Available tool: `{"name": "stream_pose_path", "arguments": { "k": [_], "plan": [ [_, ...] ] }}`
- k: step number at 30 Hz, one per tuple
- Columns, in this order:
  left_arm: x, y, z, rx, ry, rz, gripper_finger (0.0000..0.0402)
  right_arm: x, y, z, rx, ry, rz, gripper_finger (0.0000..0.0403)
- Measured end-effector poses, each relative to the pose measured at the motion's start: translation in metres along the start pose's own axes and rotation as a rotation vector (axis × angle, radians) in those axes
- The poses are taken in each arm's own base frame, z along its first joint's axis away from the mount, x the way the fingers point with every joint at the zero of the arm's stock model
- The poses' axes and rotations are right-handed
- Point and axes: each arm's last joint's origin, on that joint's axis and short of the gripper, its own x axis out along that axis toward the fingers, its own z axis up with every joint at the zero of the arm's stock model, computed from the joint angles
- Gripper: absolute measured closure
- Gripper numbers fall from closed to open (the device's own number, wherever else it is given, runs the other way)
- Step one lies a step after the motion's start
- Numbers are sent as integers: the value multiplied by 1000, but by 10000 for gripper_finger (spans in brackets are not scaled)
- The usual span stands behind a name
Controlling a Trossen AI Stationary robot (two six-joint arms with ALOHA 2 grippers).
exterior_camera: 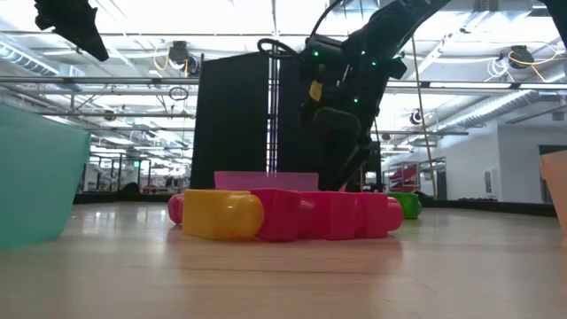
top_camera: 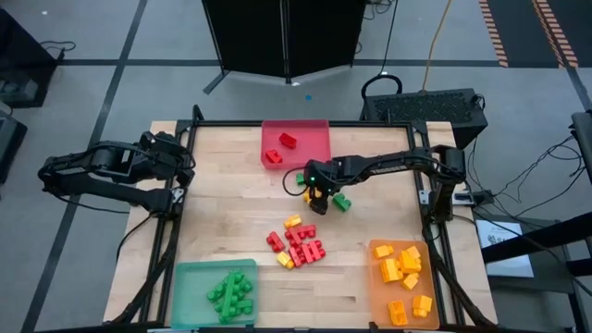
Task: Sort blocks
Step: Put the yellow game piece into the orange bin
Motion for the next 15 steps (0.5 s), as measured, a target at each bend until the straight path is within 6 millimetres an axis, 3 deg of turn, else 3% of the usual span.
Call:
{"name": "stream_pose_path", "arguments": {
  "k": [7,15],
  "plan": [
    [0,0,0,1,0,0,343,0,4,1,-18,-24,5,47],
    [0,0,0,7,0,-1,343,-10,10,13,-98,-31,-46,41]
  ]
}}
